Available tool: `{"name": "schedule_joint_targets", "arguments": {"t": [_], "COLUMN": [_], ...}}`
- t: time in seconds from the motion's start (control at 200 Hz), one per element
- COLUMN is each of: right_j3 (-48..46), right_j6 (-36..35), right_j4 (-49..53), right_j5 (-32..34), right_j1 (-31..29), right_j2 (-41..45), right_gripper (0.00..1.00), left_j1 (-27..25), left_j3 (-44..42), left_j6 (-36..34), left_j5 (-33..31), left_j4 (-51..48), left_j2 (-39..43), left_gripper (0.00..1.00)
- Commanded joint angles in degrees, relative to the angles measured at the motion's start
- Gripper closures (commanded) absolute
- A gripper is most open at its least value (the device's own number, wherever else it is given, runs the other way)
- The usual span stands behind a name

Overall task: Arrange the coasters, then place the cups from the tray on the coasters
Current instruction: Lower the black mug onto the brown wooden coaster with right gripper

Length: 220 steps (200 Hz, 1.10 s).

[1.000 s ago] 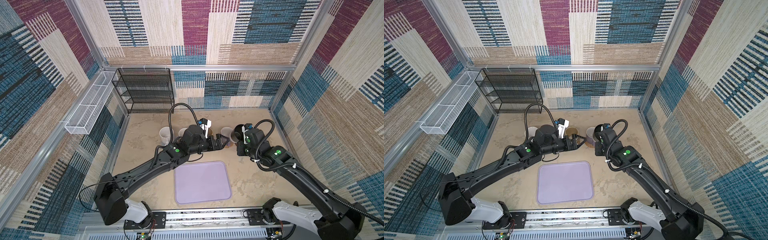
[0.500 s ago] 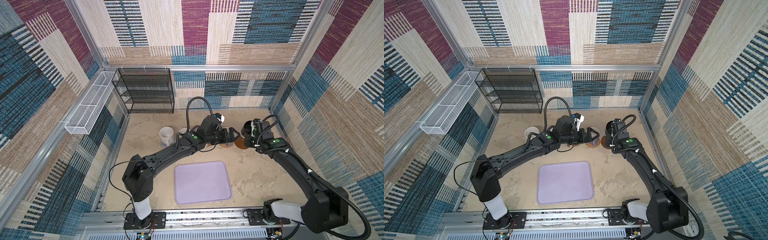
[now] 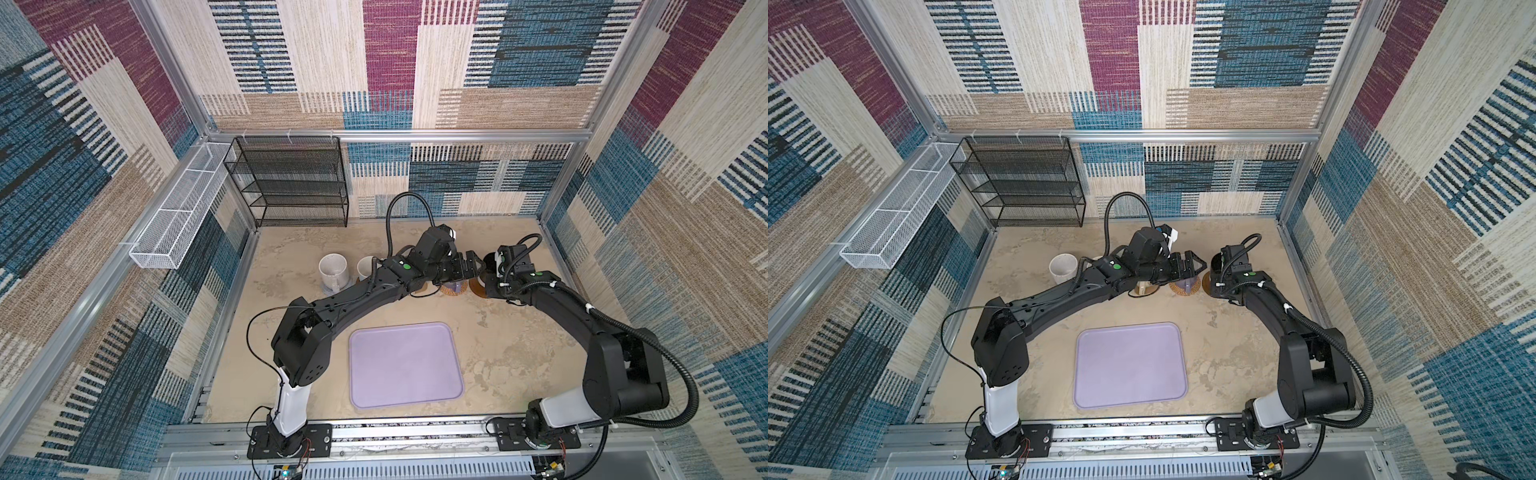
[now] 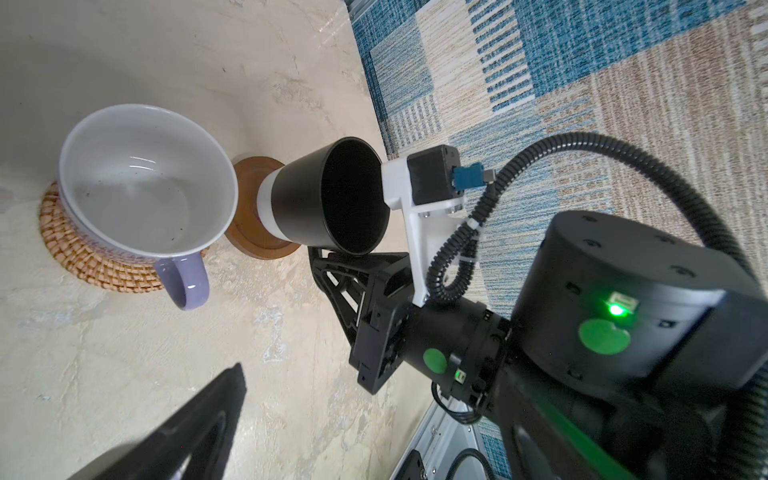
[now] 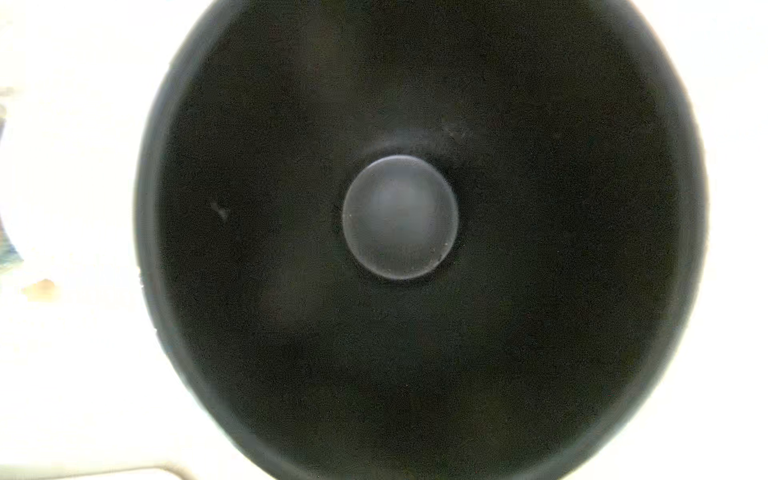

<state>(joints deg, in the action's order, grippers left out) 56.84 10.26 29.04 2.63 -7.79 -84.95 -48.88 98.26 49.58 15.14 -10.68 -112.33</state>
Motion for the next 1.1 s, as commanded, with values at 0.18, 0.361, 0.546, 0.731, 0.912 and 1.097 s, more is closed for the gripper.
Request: {"name": "schedule_joint_targets", "arguments": {"t": [0.18, 0.361, 0.546, 0.731, 0.912, 1.097], "right_j3": [1.1, 1.3, 1.2, 1.6, 2.0, 2.0], "right_j6": [-1.3, -1.4, -1.6, -1.7, -1.0, -0.6], "right_j4": [-4.5, -4.0, -3.7, -2.8, -1.5, -0.8], "right_j5": [0.7, 1.9, 2.4, 2.4, 2.8, 2.6], "right_j1": [0.0, 0.0, 0.0, 0.0, 0.0, 0.0], "right_j2": [-2.7, -4.2, -5.2, -6.6, -7.0, -6.3], "right_gripper": [1.00, 1.00, 1.00, 1.00, 0.89, 0.81], "left_j1": [0.2, 0.1, 0.1, 0.2, 0.1, 0.2], "left_j3": [2.9, 2.6, 2.6, 2.3, 2.1, 1.5], "left_j6": [-1.1, -1.3, -1.0, -0.7, -0.4, -0.2], "left_j5": [0.2, 0.5, 1.2, 1.5, 1.7, 1.6], "left_j4": [-2.6, -2.8, -2.6, -2.2, -2.0, -1.6], "left_j2": [-1.7, -1.5, -1.7, -1.6, -1.3, -0.7], "left_gripper": [0.03, 0.03, 0.03, 0.02, 0.01, 0.01]}}
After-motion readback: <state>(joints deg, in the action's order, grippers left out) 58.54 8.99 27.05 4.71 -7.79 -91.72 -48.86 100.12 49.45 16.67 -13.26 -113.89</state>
